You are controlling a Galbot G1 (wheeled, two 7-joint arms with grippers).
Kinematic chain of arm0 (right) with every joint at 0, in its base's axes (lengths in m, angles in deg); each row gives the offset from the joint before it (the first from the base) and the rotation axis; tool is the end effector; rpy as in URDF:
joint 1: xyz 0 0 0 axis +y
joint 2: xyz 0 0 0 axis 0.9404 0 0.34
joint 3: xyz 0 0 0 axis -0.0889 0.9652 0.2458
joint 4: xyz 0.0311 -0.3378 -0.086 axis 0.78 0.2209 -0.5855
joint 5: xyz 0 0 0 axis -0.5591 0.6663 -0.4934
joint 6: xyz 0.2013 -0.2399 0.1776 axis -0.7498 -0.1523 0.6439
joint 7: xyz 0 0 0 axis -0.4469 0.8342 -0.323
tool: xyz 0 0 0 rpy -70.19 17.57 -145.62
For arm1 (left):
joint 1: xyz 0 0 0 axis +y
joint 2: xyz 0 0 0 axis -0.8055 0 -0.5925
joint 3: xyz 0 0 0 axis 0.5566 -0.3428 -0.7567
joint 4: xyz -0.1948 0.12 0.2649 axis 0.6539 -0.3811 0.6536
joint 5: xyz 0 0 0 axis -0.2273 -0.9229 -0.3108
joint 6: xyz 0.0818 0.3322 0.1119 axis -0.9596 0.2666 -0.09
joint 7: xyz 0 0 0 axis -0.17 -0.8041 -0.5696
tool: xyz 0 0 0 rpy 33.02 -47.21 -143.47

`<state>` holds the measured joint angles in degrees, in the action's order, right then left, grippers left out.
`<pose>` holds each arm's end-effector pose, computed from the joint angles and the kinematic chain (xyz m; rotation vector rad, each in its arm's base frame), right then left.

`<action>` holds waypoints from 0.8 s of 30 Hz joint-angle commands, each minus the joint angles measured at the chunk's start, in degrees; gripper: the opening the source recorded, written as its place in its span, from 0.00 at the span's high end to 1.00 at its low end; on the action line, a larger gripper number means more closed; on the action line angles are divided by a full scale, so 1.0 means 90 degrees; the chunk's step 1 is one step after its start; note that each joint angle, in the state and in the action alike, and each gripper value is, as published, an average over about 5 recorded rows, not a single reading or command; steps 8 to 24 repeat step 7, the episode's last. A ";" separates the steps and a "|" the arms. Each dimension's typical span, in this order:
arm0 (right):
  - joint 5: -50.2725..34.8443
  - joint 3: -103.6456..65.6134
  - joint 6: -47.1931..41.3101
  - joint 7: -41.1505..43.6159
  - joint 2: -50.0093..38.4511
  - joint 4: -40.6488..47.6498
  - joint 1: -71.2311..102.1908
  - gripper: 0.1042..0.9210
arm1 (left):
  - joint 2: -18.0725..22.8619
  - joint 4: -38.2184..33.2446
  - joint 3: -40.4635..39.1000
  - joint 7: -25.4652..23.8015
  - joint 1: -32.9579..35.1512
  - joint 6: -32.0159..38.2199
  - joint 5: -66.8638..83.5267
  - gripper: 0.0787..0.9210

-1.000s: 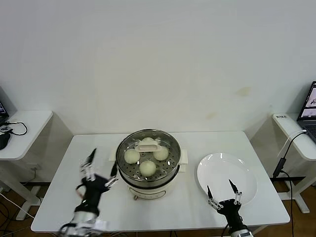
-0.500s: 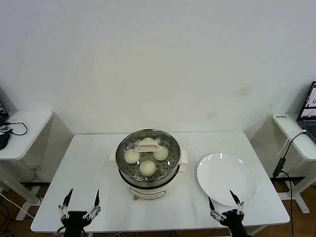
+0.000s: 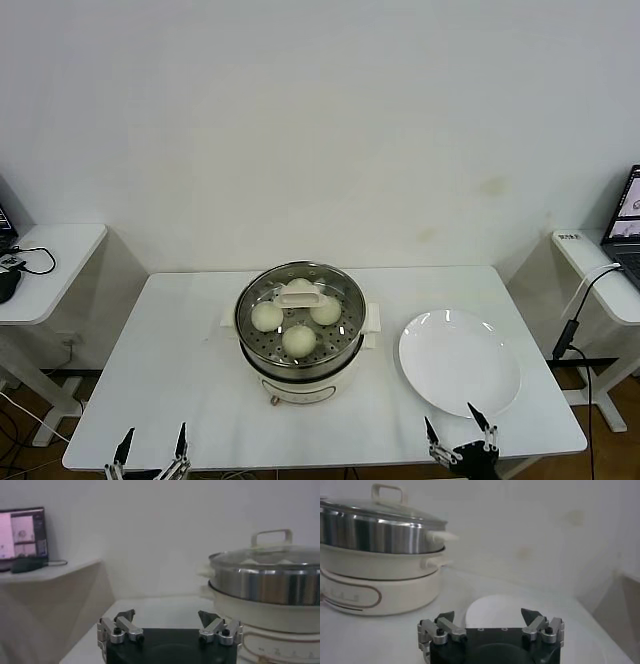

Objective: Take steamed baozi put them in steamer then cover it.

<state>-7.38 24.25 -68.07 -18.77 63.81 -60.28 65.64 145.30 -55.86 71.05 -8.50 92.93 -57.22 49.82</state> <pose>0.0934 -0.0821 -0.3584 0.2521 -2.8795 0.2704 0.0412 0.0681 -0.3422 0.2012 -2.9725 -0.0760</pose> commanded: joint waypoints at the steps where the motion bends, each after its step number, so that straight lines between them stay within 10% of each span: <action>1: -0.0159 0.0010 -0.0117 -0.0016 -0.0085 -0.0089 0.0174 0.12 | 0.0032 0.0174 0.0067 -0.0008 0.0202 0.0293 0.0207 0.12; 24: -0.0173 0.0029 -0.0129 -0.0023 -0.0102 -0.0122 0.0199 0.12 | 0.0037 0.0201 0.0051 -0.0049 0.0203 0.0287 0.0165 0.12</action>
